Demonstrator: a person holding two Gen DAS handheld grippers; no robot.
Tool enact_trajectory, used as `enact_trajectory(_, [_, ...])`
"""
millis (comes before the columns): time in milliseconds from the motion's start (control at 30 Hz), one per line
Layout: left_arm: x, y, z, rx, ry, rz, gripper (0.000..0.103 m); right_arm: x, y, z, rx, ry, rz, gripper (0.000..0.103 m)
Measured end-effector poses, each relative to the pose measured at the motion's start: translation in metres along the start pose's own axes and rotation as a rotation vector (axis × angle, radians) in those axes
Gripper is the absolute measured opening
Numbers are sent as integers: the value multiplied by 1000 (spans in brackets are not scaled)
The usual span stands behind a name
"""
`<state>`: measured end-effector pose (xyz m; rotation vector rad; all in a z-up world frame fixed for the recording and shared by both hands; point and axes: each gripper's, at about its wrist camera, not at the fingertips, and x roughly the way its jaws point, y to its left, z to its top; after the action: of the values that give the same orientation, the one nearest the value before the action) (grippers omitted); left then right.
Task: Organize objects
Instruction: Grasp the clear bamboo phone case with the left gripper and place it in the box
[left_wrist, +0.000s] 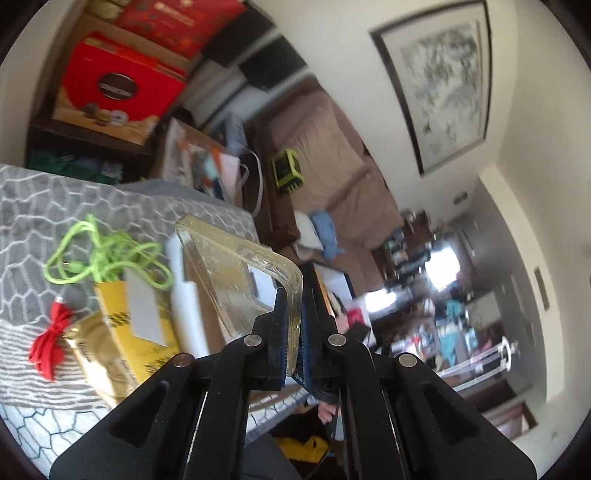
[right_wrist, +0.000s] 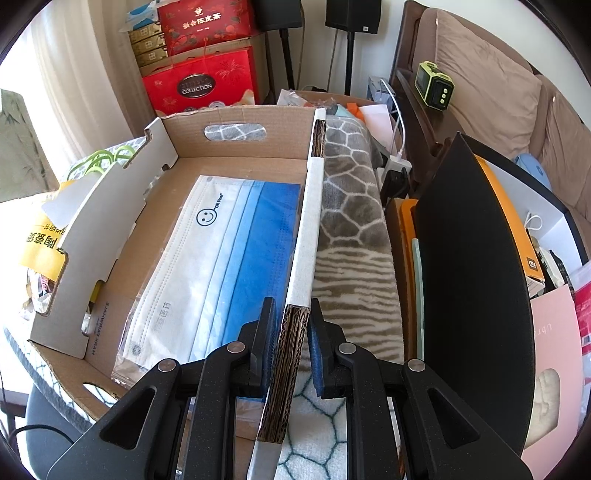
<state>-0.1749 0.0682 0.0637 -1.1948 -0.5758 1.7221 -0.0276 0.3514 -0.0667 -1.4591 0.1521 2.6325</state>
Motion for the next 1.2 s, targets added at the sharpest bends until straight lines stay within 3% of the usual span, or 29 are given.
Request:
enact_trajectory(333, [74, -18, -16, 48, 208, -15, 5, 1, -1, 0, 4, 3, 6, 15])
enact_trajectory(467, [99, -18, -22, 65, 286, 15, 5, 1, -1, 0, 6, 3, 7, 15])
enact_trajectory(767, [124, -17, -26, 154, 418, 57, 7, 2, 0, 0, 4, 5, 5, 16])
enact_trajectory(833, [126, -20, -24, 203, 441, 91, 9, 2, 0, 0, 4, 5, 4, 16])
enact_trajectory(1033, [138, -23, -20, 306, 440, 348, 22, 2, 0, 1, 5, 5, 4, 16])
enact_trajectory(1200, [146, -17, -21, 362, 429, 413, 28, 2, 0, 1, 5, 5, 6, 16])
